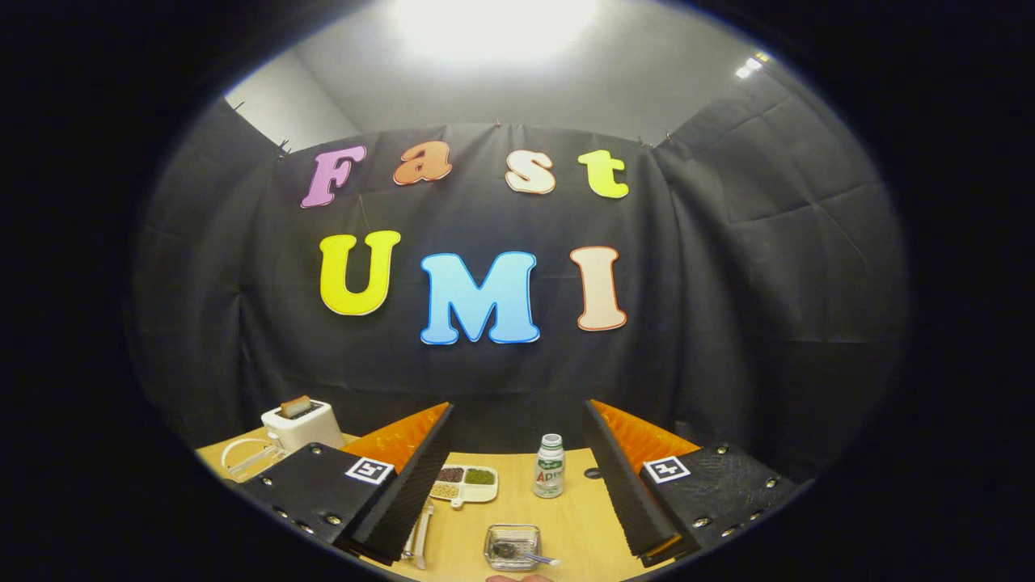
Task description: Take the plate from the dish rack, then take the spoon from the basket and place it into the plate.
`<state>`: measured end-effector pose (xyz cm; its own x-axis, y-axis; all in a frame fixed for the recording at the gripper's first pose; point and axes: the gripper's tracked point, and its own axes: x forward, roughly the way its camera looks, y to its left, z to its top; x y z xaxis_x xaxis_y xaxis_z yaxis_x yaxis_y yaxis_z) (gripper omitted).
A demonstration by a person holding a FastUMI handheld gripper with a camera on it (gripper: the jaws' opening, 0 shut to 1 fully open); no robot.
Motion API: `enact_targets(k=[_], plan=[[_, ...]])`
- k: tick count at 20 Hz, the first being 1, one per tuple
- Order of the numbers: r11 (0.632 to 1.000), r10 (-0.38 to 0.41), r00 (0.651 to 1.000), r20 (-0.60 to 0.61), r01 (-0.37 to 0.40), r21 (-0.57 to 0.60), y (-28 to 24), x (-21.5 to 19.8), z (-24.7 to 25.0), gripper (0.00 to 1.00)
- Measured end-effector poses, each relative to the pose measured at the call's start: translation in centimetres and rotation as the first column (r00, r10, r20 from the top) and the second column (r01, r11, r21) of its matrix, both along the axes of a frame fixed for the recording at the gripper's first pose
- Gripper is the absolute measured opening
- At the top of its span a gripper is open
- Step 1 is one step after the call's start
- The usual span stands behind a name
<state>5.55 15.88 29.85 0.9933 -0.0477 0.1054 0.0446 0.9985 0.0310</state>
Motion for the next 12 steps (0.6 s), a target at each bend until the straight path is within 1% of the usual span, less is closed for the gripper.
enact_targets(k=[3,5,9,12], plan=[[0.999,0.039,0.999,0.003,-0.039,-0.028,3.4,0.6,1.1,0.97],[0.998,0.037,0.999,-0.021,-0.038,-0.048,4.8,0.9,0.6,0.97],[0.998,0.064,0.996,-0.063,-0.065,-0.015,7.5,1.7,-0.2,0.97],[0.997,0.083,0.99,-0.118,-0.083,0.004,9.2,3.1,-1.1,0.97]])
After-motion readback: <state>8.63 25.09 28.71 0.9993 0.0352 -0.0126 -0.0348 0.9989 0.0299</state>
